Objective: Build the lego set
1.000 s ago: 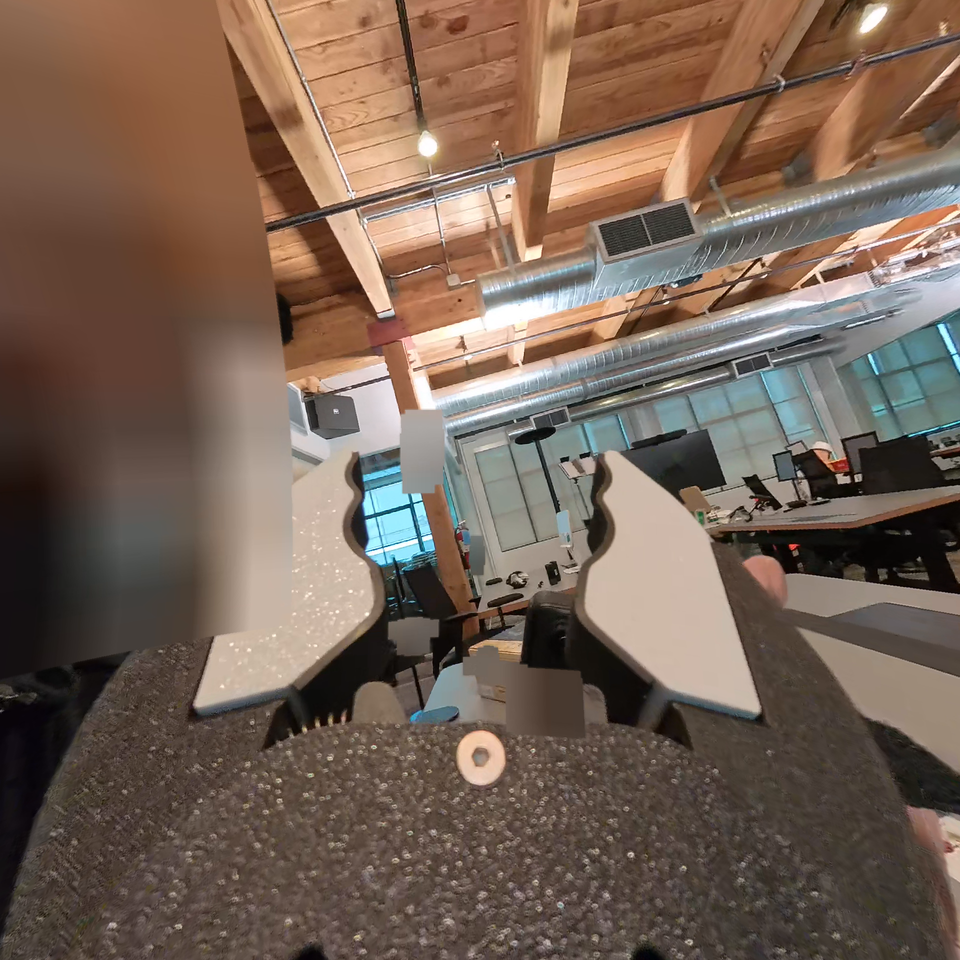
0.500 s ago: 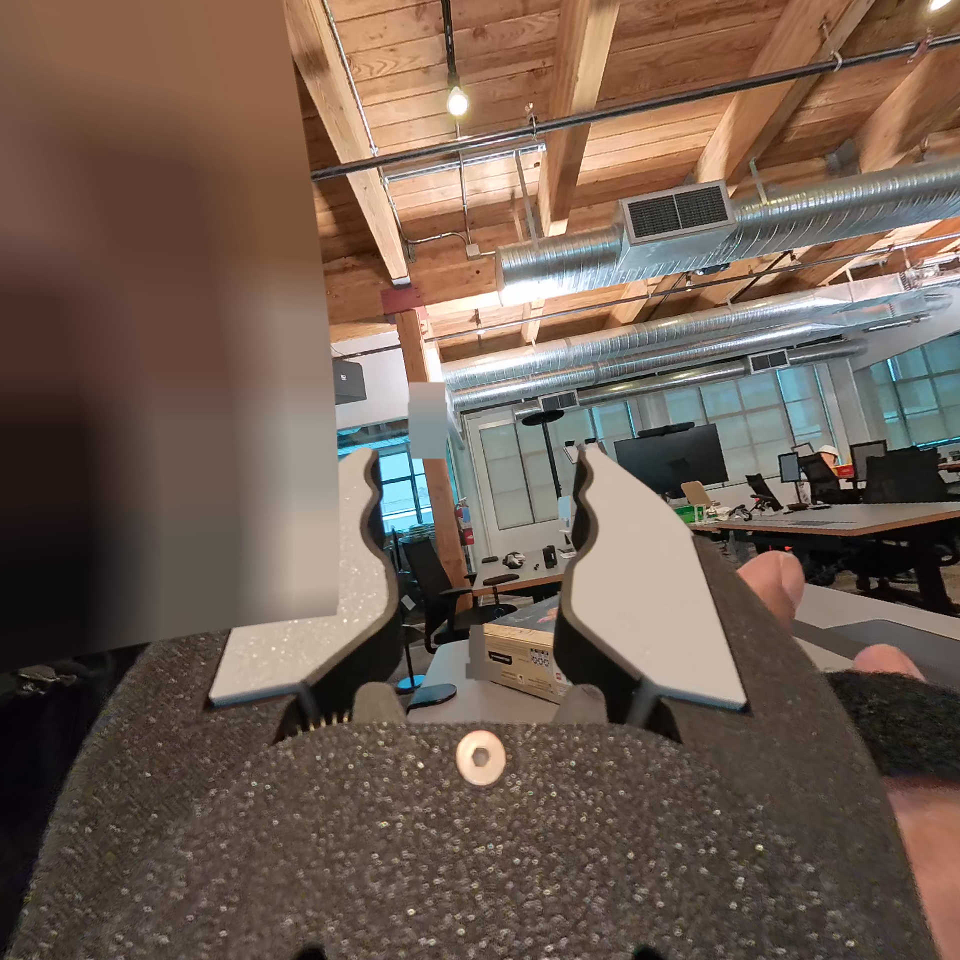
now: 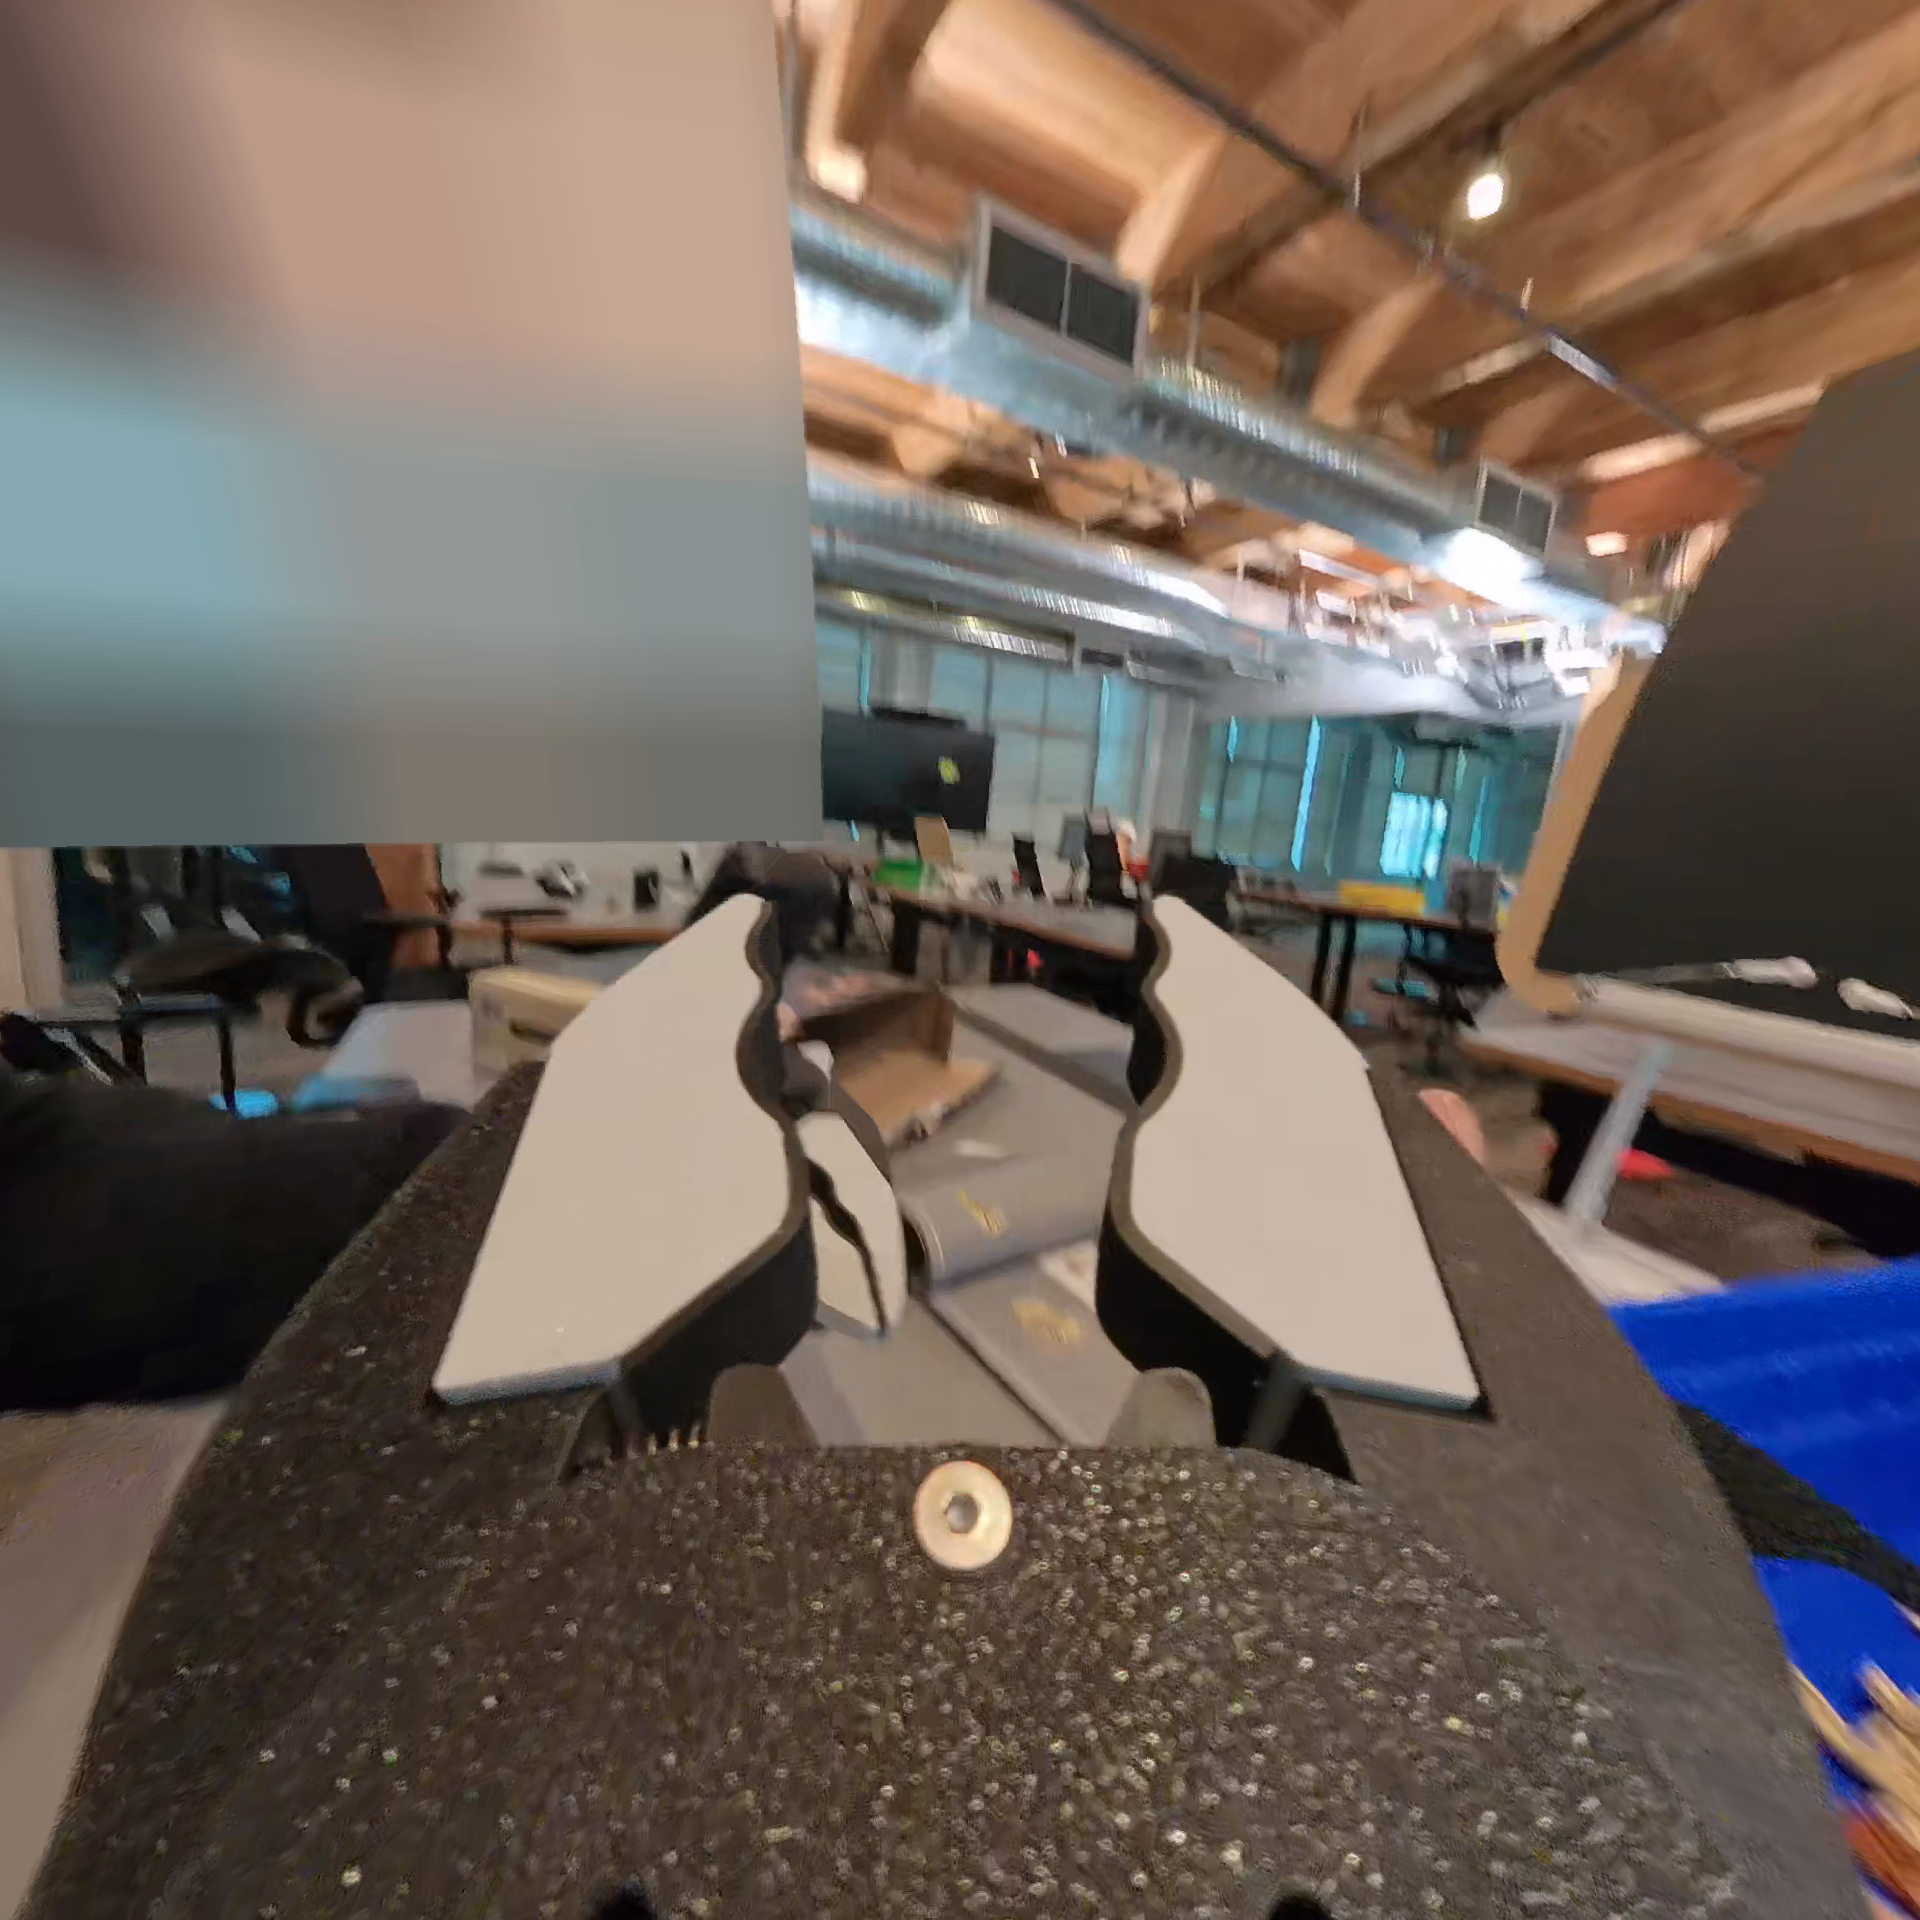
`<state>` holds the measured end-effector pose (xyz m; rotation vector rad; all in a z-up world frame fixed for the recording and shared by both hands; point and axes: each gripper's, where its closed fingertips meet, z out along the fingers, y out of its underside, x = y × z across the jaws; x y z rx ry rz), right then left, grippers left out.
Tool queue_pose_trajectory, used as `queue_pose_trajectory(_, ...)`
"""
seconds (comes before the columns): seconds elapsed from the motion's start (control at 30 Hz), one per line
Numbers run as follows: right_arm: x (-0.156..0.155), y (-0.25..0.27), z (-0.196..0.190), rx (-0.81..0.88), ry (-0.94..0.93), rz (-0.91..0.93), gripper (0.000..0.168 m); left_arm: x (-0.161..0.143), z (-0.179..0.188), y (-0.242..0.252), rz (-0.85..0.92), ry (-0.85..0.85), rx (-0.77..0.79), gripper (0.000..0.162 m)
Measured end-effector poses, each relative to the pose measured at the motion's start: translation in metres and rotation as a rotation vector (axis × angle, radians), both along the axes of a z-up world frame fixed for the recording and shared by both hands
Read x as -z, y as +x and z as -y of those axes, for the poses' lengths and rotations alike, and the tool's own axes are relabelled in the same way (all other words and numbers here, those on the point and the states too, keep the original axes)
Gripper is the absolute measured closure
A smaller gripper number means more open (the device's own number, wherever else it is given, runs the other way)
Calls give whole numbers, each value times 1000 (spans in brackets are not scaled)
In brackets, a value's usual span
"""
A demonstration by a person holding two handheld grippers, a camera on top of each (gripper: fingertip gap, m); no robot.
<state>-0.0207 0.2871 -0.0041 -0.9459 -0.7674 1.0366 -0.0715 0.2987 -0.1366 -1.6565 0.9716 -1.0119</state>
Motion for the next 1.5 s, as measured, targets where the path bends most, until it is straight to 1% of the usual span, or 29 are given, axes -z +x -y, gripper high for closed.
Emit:
queue_pose_trajectory(0.03, 9, 2, -5, 23, -23, 59, 108, 9, 4, 0, -77, 19, 28, 162)
queue_pose_trajectory(0.1, 24, 4, -6, 12, -46, 150, 114, 22, 14, 3, -177, 44, 96, 162)
queue_pose_trajectory(0.13, 30, 6, -6, 5, -54, 179, 119, 26, 19, 5, -202, 45, 131, 159)
queue_pose_trajectory(0.17, 36, 7, -6, -5, -63, 210, 122, 30, 23, 6, -227, 43, 151, 145)
queue_pose_trajectory(0.2, 44, 8, -5, -22, -69, 249, 131, 34, 29, 8, -255, 46, 180, 142)
queue_pose_trajectory(0.3, 68, 10, -5, -37, -66, 358, 142, 47, 50, 12, -351, 61, 296, 142)
queue_pose_trajectory(0.37, 80, 12, -4, -41, -63, 399, 143, 55, 63, 14, -420, 63, 358, 142)
queue_pose_trajectory(0.5, 92, 13, -4, -73, -106, 412, 145, 68, 74, 15, -529, 53, 389, 143)
queue_pose_trajectory(0.67, 94, 8, 2, -105, -132, 421, 145, 77, 75, 21, -571, 9, 374, 149)
queue_pose_trajectory(0.77, 95, 5, 9, -118, -118, 432, 144, 88, 81, 24, -615, -3, 406, 153)
queue_pose_trajectory(0.8, 95, 4, 11, -122, -113, 437, 144, 87, 83, 27, -598, 3, 419, 154)
queue_pose_trajectory(0.9, 95, 2, 15, -126, -106, 450, 144, 88, 87, 24, -592, -14, 458, 154)
queue_pose_trajectory(1.03, 94, 2, 20, -144, -119, 451, 145, 88, 87, 0, -620, 40, 523, 154)
queue_pose_trajectory(1.17, 99, 1, 25, -178, -165, 468, 144, 87, 88, -19, -593, 11, 559, 154)
queue_pose_trajectory(1.33, 114, -1, 29, -181, -197, 542, 141, 84, 91, -22, -546, 15, 588, 154)
queue_pose_trajectory(1.5, 121, 0, 33, -171, -202, 593, 141, 81, 92, -22, -525, 28, 597, 148)
